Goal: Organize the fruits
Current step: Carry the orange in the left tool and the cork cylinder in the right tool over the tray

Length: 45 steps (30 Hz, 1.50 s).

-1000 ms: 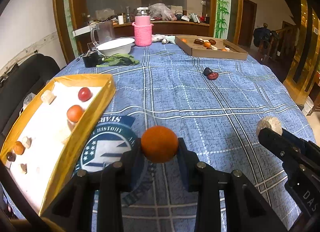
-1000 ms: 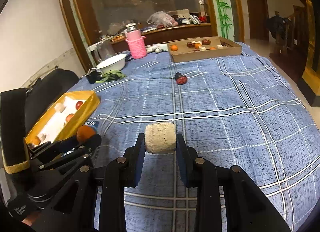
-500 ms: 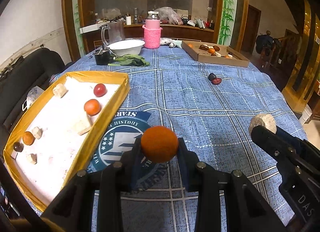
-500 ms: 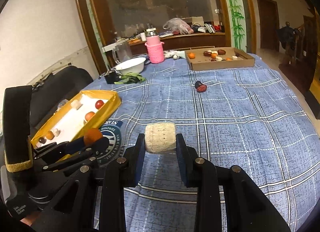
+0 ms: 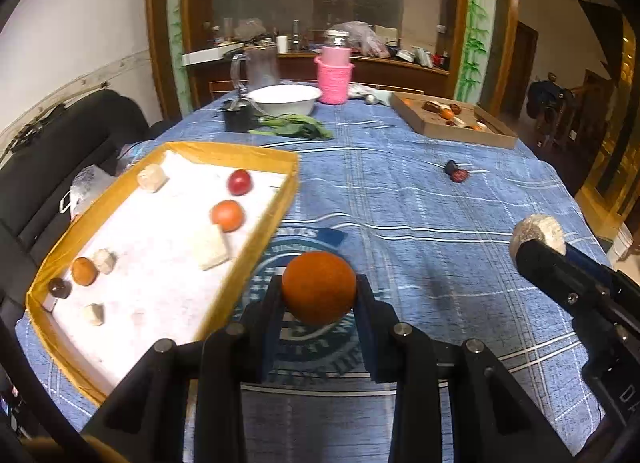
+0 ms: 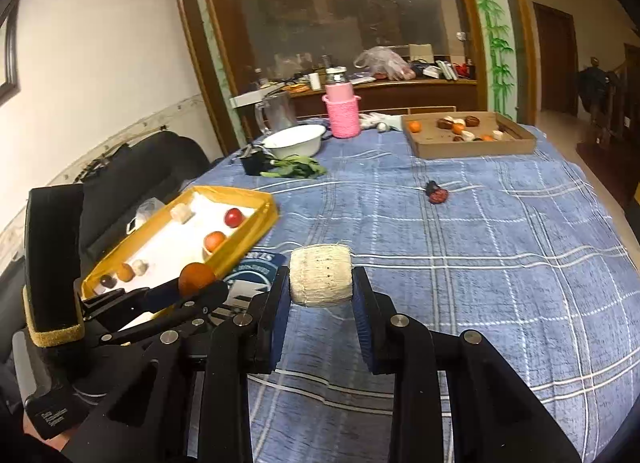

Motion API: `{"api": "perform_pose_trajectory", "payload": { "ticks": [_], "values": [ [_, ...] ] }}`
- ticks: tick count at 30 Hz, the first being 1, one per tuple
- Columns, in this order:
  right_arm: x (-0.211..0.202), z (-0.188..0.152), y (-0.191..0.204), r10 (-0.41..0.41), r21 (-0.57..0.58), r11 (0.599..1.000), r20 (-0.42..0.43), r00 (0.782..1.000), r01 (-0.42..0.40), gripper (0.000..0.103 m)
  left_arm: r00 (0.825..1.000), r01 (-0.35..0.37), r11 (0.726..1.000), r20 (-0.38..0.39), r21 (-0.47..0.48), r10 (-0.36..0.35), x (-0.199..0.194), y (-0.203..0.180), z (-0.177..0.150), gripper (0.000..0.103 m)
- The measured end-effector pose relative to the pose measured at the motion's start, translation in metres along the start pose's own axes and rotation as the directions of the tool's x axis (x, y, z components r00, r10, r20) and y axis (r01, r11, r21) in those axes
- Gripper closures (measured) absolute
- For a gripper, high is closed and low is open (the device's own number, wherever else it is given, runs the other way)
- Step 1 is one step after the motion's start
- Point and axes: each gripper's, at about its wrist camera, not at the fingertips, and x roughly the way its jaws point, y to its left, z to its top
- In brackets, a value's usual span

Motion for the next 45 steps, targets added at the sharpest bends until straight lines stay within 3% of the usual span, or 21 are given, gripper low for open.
{"api": "perform_pose_trajectory", "payload": {
  "ticks": [19, 26, 45],
  "values": [
    [0.041, 0.025, 0.09, 0.152, -0.138, 0.978, -0.041, 0.988, -0.156, 0.075, 0.986, -0.166, 0.978, -0.008, -0.126, 0.166, 0.005, 0.099, 0.008, 0.067],
    [0.068, 0.028, 0.114, 0.187, -0.17, 0.965, -0.093, 0.978, -0.201, 0.075, 0.978, -0.208, 0.967, -0.033, -0.149, 0.205, 0.016, 0.127, 0.01, 0.067],
    [0.162, 0.038, 0.136, 0.181, -0.195, 0.953, -0.243, 0.953, -0.231, 0.075, 0.956, -0.283, 0.936, -0.133, -0.207, 0.26, 0.053, 0.179, 0.014, 0.067]
  ]
}}
